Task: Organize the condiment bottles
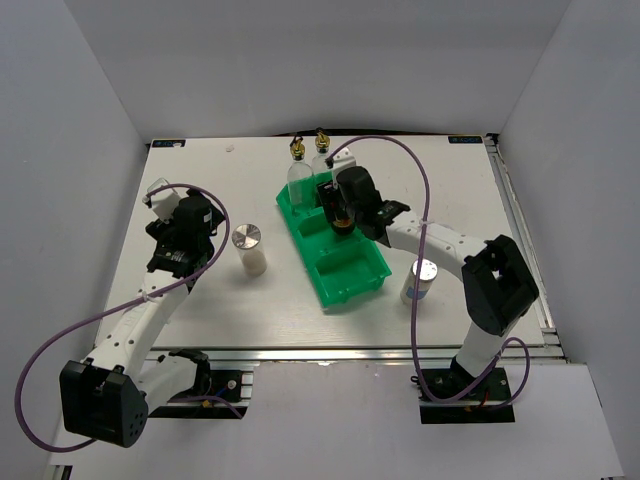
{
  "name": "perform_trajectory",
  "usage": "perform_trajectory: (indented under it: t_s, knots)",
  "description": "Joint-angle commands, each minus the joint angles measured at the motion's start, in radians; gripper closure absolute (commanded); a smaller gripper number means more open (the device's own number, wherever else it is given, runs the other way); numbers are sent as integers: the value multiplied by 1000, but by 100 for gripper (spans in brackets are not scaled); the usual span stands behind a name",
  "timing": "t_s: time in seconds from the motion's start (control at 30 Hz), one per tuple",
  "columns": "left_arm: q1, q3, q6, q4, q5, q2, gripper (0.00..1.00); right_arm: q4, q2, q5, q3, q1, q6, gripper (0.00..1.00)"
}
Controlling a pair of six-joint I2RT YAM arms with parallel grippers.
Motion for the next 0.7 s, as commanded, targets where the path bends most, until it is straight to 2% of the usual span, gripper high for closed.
perform_trajectory:
  t_s: [0.0, 0.07, 0.2, 0.27, 0.37, 0.4, 0.43, 0.47, 0.67]
  knots:
    - [5, -9, 3, 21, 5, -17, 2, 125, -40, 48, 5, -1, 33, 76]
    - [7, -9, 3, 21, 5, -15, 2, 131, -40, 48, -9, -1, 42, 76]
    - [5, -9, 3, 16, 10, -17, 2, 127, -32, 47, -27, -6, 76, 61]
    - [5, -12, 8, 16, 7, -23, 2, 128, -29, 48, -33, -7, 90, 57]
    - [5, -13, 6, 15, 4, -25, 2, 127, -26, 64, -42, -9, 105, 41]
    - [7, -13, 6, 15, 4, -26, 2, 125, -29, 65, -44, -9, 111, 27]
    - [7, -13, 8, 16, 4, -28, 2, 125, -31, 62, -49, -9, 113, 22]
    - [7, -15, 6, 16, 5, -29, 2, 118, -35, 61, -49, -9, 116, 13]
    - [5, -10, 3, 10, 1, -25, 2, 105, -80, 76, -66, -7, 123, 11]
